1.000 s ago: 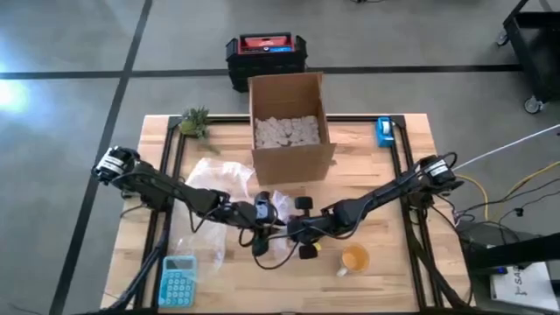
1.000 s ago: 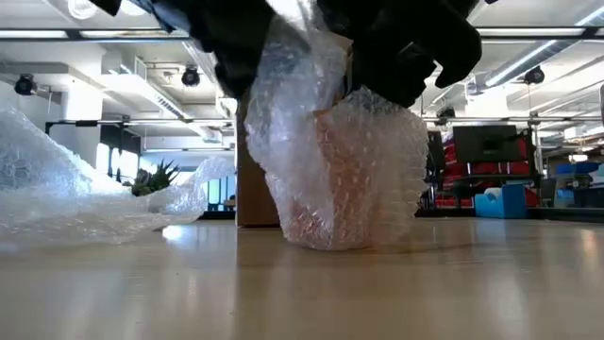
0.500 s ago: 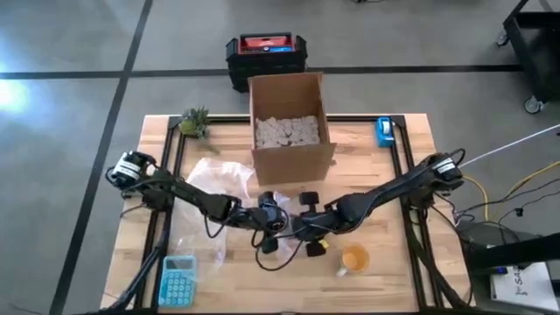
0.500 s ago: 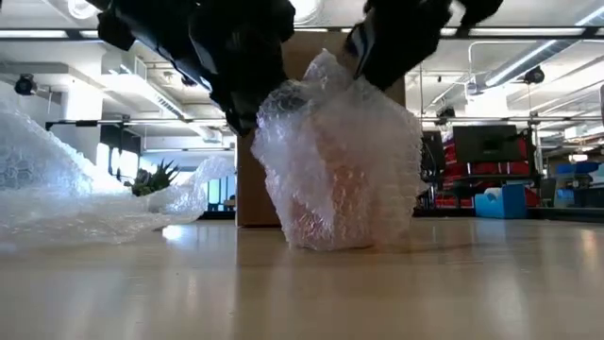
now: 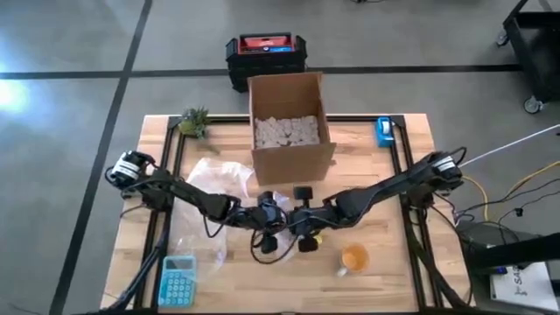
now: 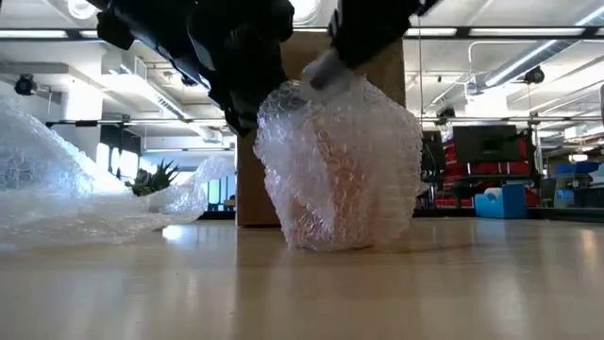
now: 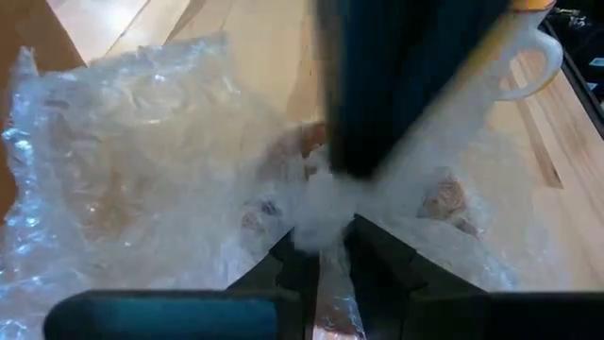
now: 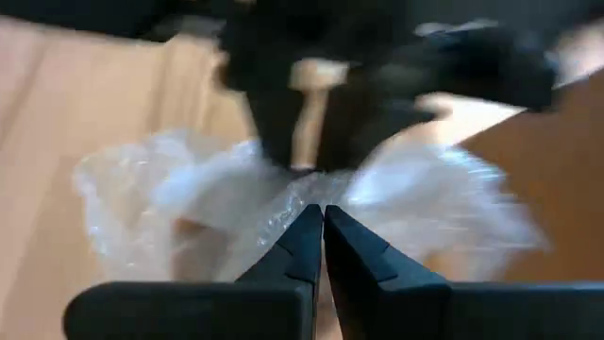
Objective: Wrap mug
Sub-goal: Wrap the orange mug with bubble wrap
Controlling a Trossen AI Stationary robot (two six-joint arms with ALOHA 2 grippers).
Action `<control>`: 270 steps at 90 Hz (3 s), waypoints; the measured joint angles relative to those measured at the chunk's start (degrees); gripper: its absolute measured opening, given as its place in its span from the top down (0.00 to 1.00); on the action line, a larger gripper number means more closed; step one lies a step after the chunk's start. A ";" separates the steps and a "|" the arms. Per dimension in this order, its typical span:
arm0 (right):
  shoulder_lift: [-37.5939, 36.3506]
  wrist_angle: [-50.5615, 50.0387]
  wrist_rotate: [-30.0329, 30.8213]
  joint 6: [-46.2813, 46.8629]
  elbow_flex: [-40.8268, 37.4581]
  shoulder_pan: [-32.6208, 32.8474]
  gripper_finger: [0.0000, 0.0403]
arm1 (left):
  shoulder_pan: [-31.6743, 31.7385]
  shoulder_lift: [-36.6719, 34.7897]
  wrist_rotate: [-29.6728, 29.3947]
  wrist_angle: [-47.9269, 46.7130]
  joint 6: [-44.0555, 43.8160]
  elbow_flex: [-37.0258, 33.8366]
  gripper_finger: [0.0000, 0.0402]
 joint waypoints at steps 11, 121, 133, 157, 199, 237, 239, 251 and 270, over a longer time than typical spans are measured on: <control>2.45 0.56 -0.18 3.22 -2.26 0.04 0.99 | 0.00 -0.80 0.09 -0.98 -0.01 0.16 0.90; 0.98 -11.13 -0.15 1.08 4.79 0.25 0.99 | 0.70 3.02 5.35 -2.65 1.79 3.76 0.91; -0.31 -12.30 -0.94 -1.61 5.35 0.40 0.99 | 0.70 2.88 4.81 -3.08 1.67 3.76 0.91; 2.85 -2.29 -5.66 -3.77 1.43 0.31 0.99 | 0.72 1.97 4.63 -5.64 1.72 4.13 0.91; 5.47 -0.19 -4.12 -1.46 -0.54 -0.34 0.99 | -5.22 -6.29 5.56 -26.19 -9.97 6.72 0.91; 5.54 1.05 -4.22 -2.18 -0.79 -0.57 0.99 | -6.10 5.85 5.93 -5.18 -9.90 5.75 0.91; 5.54 1.06 -4.21 -2.07 -0.92 -0.55 0.99 | -6.10 5.65 5.92 -5.79 -9.35 6.31 0.91; 5.50 1.61 -4.21 -1.46 -1.25 -0.57 0.99 | -6.24 3.49 5.04 -6.94 -5.08 8.62 0.91; 5.50 1.93 -4.27 -1.33 -1.38 -0.57 0.99 | -5.33 2.69 -6.32 -8.10 0.98 8.67 0.91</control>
